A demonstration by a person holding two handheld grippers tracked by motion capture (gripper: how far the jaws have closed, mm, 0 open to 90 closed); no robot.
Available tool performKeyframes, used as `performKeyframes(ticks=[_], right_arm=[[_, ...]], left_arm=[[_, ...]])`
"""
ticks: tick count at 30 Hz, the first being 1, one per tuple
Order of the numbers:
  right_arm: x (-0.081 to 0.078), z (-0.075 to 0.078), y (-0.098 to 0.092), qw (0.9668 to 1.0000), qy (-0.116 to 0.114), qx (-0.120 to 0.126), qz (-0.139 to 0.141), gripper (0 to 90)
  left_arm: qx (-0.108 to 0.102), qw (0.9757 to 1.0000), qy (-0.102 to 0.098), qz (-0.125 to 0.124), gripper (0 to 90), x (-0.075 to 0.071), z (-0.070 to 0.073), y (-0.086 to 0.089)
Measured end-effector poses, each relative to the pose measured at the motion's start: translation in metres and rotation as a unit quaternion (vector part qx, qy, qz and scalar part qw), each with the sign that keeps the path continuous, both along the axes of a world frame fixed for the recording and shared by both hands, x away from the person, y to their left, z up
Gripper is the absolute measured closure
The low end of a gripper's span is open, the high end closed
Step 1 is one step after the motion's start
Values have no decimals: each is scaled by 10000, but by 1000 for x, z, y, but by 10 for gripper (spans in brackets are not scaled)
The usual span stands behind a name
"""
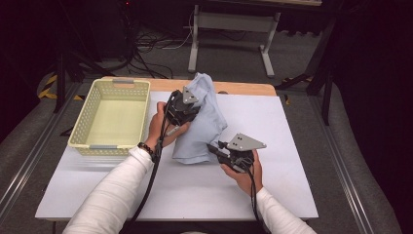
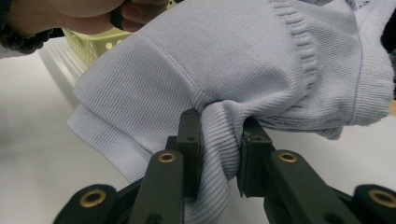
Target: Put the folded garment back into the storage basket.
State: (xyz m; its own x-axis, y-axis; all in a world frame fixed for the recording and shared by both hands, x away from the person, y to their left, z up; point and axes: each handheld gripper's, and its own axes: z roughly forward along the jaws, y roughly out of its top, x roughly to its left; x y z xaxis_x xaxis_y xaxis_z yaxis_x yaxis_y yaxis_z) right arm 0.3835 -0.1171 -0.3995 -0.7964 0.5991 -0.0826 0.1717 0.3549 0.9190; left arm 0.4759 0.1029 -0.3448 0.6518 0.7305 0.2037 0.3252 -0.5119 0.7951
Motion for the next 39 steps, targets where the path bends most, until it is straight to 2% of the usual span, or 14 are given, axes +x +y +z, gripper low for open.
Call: performKeyframes(ticks=[12,17,20,26,30,34,39], right_arm=[[12,5,24,9999,-59,20,144,743],[20,7,36,9997,-78,11,217,743],[24,8,43,9997,4,103,242,743],[29,12,61,9993,14,175,338,743],[33,15,75,9988,84,255,417,743],[38,17,92,9984,101,268,489,743],[43,15,110,9980,148,265,554,742]], left_arm=[[-66,9996,-62,252,743,4,6,25],[-16,9992,-91,385,743,6,9,37],[-69,9989,-72,458,743,7,10,45],[-112,9979,-85,626,743,8,15,65],[-40,9973,-161,711,742,8,19,78],[-4,9962,-147,857,742,9,21,94],[-120,9945,-63,1038,741,11,18,115]])
